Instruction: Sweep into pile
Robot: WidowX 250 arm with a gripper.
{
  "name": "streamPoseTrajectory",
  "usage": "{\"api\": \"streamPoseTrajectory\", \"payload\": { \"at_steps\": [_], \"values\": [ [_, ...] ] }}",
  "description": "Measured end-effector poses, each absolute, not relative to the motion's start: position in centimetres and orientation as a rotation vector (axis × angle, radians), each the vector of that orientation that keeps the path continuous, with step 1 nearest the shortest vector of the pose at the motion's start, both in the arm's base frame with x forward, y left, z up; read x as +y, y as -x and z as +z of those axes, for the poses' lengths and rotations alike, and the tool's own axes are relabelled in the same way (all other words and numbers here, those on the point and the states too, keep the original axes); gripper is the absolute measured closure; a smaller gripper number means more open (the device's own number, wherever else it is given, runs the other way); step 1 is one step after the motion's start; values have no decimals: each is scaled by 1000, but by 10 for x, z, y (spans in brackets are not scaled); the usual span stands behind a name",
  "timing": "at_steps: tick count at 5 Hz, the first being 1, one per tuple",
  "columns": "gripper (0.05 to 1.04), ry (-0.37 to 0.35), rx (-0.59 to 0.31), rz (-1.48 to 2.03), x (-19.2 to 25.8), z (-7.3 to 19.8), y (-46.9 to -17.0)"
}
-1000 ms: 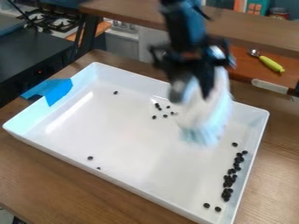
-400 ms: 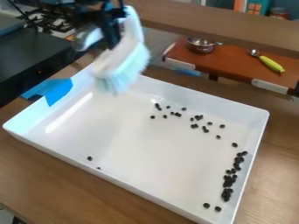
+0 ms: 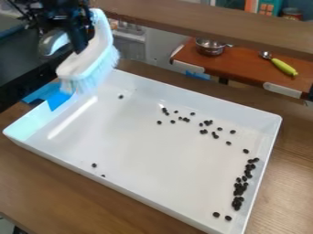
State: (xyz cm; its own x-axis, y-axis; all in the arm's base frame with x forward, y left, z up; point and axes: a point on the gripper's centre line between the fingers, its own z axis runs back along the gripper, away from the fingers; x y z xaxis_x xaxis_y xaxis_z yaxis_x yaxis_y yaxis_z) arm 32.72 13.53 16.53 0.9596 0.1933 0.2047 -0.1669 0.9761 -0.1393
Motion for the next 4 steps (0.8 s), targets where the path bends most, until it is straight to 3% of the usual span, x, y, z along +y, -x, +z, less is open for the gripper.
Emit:
{"api": "streamPoseTrajectory", "payload": {
  "at_steps": [3, 4],
  "values": [
    [597, 32, -210, 214, 166, 136, -339],
    [597, 2, -164, 243, 174, 115, -340]
  ]
}}
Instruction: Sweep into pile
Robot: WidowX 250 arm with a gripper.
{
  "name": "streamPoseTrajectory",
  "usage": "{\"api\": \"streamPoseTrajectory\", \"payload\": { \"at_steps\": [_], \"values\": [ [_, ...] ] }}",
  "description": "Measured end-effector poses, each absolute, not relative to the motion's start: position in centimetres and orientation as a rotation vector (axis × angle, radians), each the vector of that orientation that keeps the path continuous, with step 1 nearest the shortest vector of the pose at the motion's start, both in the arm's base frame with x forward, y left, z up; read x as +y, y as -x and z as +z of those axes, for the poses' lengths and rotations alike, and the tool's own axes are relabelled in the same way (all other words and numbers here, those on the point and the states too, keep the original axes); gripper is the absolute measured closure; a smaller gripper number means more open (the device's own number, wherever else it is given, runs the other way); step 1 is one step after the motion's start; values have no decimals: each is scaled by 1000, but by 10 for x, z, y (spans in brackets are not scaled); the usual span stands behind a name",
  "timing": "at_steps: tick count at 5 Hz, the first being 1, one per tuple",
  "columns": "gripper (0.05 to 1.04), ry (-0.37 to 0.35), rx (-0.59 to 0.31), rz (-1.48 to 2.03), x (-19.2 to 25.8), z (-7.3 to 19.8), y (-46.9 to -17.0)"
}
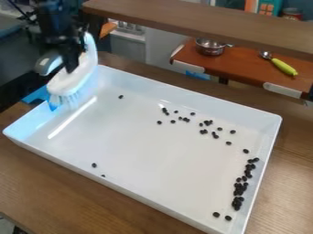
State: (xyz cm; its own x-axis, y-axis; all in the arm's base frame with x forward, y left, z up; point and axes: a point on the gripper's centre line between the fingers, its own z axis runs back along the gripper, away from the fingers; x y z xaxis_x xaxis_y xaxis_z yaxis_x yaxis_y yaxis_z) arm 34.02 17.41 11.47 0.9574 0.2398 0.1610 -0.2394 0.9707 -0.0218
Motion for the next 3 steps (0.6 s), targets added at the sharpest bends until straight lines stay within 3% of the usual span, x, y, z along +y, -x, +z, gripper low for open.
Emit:
{"api": "streamPoseTrajectory", "payload": {
  "at_steps": [3],
  "values": [
    [597, -67, -129, 270, 176, 88, -351]
  ]
}}
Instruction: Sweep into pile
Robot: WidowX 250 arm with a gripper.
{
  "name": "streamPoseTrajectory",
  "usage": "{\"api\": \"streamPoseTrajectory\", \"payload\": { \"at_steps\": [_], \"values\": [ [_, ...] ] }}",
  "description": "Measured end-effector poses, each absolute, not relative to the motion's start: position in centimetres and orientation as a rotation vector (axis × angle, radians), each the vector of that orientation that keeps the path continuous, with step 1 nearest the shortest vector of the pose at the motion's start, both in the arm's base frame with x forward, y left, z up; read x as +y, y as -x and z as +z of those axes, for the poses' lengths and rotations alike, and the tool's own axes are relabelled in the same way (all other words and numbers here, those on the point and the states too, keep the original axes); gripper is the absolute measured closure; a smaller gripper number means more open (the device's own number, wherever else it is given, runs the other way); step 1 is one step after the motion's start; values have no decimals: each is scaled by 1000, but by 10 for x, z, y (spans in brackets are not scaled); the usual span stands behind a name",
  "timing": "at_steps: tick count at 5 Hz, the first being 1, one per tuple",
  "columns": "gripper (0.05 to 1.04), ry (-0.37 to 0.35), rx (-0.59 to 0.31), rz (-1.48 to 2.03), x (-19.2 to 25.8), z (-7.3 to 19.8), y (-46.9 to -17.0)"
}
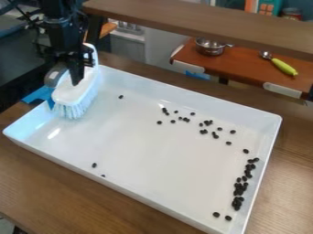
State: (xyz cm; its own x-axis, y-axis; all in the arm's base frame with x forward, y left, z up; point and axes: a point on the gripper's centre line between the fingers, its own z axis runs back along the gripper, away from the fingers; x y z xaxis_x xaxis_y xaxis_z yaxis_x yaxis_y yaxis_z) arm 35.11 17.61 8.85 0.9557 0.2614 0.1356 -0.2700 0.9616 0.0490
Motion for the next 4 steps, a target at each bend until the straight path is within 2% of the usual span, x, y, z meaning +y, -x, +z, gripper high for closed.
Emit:
{"api": "streamPoseTrajectory", "payload": {
  "at_steps": [2, 4],
  "values": [
    [597, -92, -125, 273, 166, 84, -358],
    [597, -76, -96, 256, 131, 78, -365]
  ]
}}
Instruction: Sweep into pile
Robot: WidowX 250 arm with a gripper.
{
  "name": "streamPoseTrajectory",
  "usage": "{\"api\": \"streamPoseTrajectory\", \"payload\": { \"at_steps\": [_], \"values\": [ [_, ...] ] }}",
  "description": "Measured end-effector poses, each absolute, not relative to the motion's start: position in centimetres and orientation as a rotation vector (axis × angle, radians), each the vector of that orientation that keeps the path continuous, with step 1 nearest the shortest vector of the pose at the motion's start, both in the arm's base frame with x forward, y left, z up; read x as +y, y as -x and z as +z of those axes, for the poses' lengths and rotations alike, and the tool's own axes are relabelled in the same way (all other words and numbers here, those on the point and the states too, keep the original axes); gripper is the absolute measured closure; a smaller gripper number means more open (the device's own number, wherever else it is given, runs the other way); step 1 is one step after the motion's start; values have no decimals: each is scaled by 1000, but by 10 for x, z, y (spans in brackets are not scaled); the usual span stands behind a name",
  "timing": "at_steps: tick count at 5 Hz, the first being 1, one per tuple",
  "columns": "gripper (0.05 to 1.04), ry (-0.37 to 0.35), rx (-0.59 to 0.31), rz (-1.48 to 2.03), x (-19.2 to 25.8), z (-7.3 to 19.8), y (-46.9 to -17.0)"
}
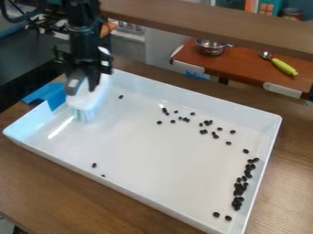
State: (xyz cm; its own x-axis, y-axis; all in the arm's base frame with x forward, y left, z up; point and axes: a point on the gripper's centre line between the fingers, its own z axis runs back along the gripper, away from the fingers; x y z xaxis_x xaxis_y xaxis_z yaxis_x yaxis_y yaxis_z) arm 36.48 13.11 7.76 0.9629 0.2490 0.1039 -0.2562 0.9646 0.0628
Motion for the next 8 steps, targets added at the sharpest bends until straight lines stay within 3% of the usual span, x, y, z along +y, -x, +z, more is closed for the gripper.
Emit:
{"api": "streamPoseTrajectory", "payload": {
  "at_steps": [2, 5, 8],
  "values": [
    [597, -22, -15, 253, 87, 74, -373],
    [597, -5, -22, 154, 26, 67, -383],
    [597, 54, 2, 21, -47, 65, -385]
  ]
}}
